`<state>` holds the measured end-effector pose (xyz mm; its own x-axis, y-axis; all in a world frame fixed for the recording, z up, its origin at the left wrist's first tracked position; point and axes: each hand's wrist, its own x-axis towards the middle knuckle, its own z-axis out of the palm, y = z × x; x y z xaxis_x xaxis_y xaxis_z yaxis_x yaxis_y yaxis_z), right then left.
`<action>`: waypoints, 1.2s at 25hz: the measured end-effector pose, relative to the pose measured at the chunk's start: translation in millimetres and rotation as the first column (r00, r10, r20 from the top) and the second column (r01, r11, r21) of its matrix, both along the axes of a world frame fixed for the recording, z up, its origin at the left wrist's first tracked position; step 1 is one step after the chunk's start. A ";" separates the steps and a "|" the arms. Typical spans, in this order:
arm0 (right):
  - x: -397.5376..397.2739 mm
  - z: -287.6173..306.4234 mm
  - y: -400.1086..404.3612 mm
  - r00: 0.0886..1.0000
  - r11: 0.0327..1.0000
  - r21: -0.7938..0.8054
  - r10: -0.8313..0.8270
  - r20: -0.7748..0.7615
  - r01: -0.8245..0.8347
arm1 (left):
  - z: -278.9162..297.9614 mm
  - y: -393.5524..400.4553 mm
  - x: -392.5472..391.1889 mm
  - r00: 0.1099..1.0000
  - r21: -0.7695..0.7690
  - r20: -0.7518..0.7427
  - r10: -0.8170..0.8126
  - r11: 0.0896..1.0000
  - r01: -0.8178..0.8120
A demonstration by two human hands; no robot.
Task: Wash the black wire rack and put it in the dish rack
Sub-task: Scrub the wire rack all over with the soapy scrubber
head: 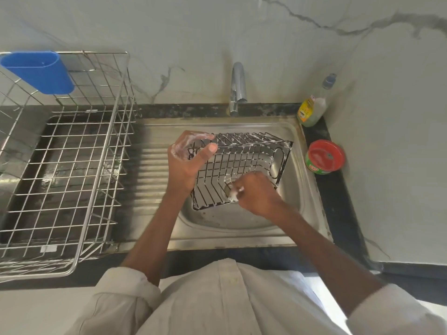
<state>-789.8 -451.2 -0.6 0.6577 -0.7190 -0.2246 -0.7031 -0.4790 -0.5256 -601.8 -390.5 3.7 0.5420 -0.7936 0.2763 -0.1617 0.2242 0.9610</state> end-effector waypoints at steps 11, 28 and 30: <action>22.4 -0.2 18.6 0.998 0.991 -0.112 -0.069 -0.007 0.068 | 3.4 3.7 -2.1 0.999 -0.045 -0.033 0.006 0.999 -0.007; 67.9 21.9 50.8 0.987 0.988 0.069 -0.145 0.067 0.141 | 13.7 20.3 3.8 0.982 -0.117 -0.182 -0.050 0.993 0.028; 56.7 18.4 64.4 0.998 0.998 0.031 -0.048 0.029 0.047 | 12.0 22.9 11.5 0.977 -0.140 -0.209 -0.045 0.990 0.016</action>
